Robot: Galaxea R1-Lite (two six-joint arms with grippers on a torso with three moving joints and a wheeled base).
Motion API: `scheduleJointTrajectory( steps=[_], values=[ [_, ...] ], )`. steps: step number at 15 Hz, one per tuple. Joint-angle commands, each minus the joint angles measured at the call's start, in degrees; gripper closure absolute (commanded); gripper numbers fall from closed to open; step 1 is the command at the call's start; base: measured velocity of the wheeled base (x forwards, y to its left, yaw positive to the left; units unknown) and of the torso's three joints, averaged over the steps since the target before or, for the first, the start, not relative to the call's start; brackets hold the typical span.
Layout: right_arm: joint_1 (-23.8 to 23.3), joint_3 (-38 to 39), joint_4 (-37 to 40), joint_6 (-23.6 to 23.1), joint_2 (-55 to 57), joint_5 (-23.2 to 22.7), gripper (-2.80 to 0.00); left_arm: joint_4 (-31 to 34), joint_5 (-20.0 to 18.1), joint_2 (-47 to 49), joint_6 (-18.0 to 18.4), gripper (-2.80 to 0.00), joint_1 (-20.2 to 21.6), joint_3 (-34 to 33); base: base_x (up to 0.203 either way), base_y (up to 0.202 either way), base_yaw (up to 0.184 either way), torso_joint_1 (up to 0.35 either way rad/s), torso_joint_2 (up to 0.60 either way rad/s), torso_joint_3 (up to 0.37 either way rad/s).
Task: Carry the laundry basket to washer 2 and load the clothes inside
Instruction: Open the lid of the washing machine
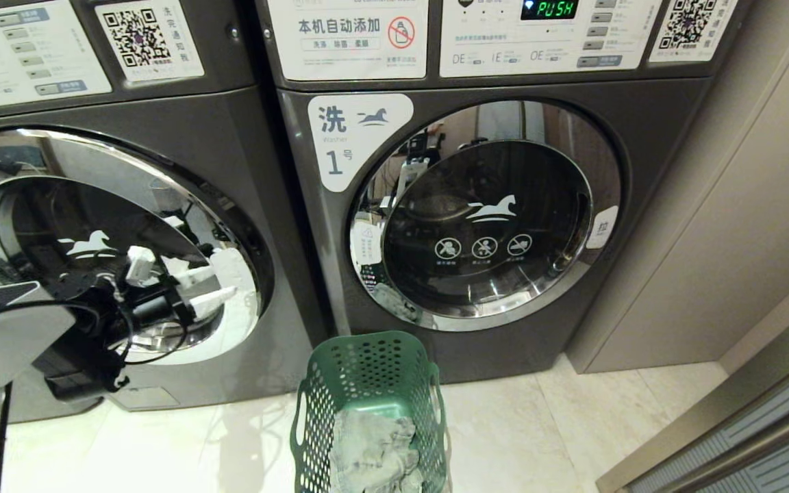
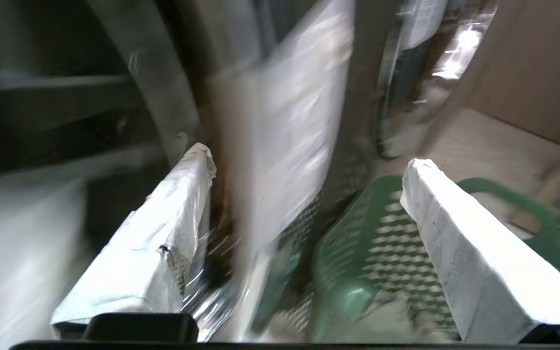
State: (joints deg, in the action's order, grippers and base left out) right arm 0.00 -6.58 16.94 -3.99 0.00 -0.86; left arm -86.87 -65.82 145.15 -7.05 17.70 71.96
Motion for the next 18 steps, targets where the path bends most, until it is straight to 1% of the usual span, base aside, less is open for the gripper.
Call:
scheduleJointTrajectory(
  steps=[1,4,6,7,9,11,12,13,14,15,16,17,18],
  values=[
    [0.0,-0.01,0.11,-0.05,0.09,-0.02,0.0,-0.77,0.32,0.21,-0.19,-2.8,3.0,-0.22,0.0,0.0,0.0,0.0,0.0,0.0],
    [0.0,-0.01,0.11,-0.14,0.09,-0.02,0.0,-0.79,0.27,-0.13,-0.25,-2.8,4.71,-0.4,0.0,0.0,0.0,0.0,0.0,0.0],
    [0.0,-0.01,0.11,-0.05,0.09,-0.02,0.0,-0.79,0.41,-3.42,-0.2,-2.8,5.94,-3.15,0.0,0.0,0.0,0.0,0.0,0.0],
    [0.0,-0.01,0.11,-0.05,0.09,-0.02,0.0,-0.79,0.41,-6.54,-0.21,-2.8,6.62,-6.45,0.0,0.0,0.0,0.0,0.0,0.0],
    [0.0,-0.01,0.11,-0.06,0.09,-0.02,0.0,-0.79,0.42,-17.24,-0.23,-2.8,9.21,-16.67,0.0,0.0,0.0,0.0,0.0,0.0],
    [0.0,-0.01,0.11,-0.05,0.09,-0.02,0.0,-0.79,0.41,-31.03,-0.4,-2.8,14.47,-28.13,0.0,0.0,0.0,0.0,0.0,0.0],
    [0.0,-0.01,0.11,-0.05,0.09,-0.02,0.0,-0.79,0.42,-38.99,-0.97,-2.8,18.8,-33.09,0.0,0.0,0.0,0.0,0.0,0.0],
    [0.0,-0.01,0.11,-0.05,0.09,-0.02,0.0,-0.79,0.44,-45.99,-2.34,-2.8,24.18,-35.9,0.0,0.0,0.0,0.0,0.0,0.0],
    [0.0,-0.01,0.11,-0.05,0.09,-0.02,0.0,-0.79,0.61,-53.43,-5.42,-2.8,32.06,-37.96,0.0,0.0,0.0,0.0,0.0,0.0],
    [0.0,-0.01,0.11,-0.14,0.09,-0.02,0.0,-0.79,1.27,-60.44,-10.06,-2.8,40.07,-39.38,0.0,0.0,0.0,0.0,0.0,0.0],
    [0.0,-0.01,0.11,-0.14,0.09,-0.02,0.0,-0.79,2.49,-66.66,-14.96,-2.8,45.55,-40.31,0.0,0.0,0.0,0.0,0.0,0.0],
    [0.0,-0.01,0.11,-0.14,0.09,-0.02,0.0,-0.79,4.88,-73.46,-21.4,-2.8,51.3,-40.88,0.0,0.0,0.0,0.0,0.0,0.0],
    [0.0,-0.01,0.11,-0.05,0.09,-0.02,0.0,-0.79,8.11,-79.22,-27.62,-2.8,55.89,-40.81,0.0,0.0,0.0,0.0,0.0,0.0]
  ],
)
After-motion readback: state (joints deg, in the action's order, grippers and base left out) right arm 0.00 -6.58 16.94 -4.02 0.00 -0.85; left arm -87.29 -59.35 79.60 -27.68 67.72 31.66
